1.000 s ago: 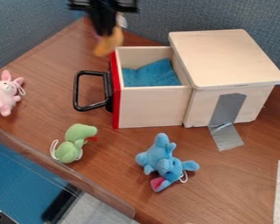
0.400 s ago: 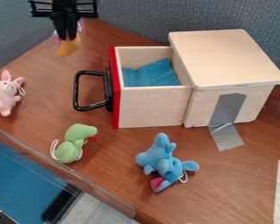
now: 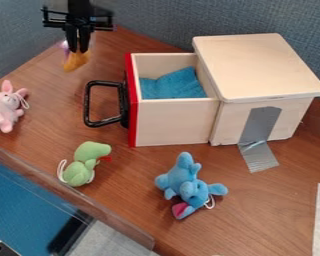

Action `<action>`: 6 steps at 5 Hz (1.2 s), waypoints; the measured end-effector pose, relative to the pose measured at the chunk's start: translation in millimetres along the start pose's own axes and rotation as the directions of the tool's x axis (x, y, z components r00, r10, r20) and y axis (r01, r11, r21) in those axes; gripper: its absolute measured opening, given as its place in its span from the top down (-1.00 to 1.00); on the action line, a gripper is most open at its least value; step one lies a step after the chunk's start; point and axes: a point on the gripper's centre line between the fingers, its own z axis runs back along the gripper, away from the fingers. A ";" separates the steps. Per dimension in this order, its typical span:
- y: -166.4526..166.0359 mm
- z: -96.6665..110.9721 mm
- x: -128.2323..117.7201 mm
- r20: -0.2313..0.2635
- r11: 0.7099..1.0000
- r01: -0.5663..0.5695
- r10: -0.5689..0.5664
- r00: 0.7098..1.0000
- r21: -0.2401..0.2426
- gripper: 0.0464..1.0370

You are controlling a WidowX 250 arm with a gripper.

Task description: Take the toy from the drawer and place it on the upper left side of the table

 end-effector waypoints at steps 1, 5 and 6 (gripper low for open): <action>-6.2 -13.2 8.1 -0.038 0.999 0.033 -0.033 0.999 -0.006 0.40; -2.7 30.3 7.2 0.053 0.975 0.194 -0.190 0.980 -0.107 -0.93; -1.2 36.6 2.0 0.075 0.967 0.231 -0.224 0.972 -0.110 -0.93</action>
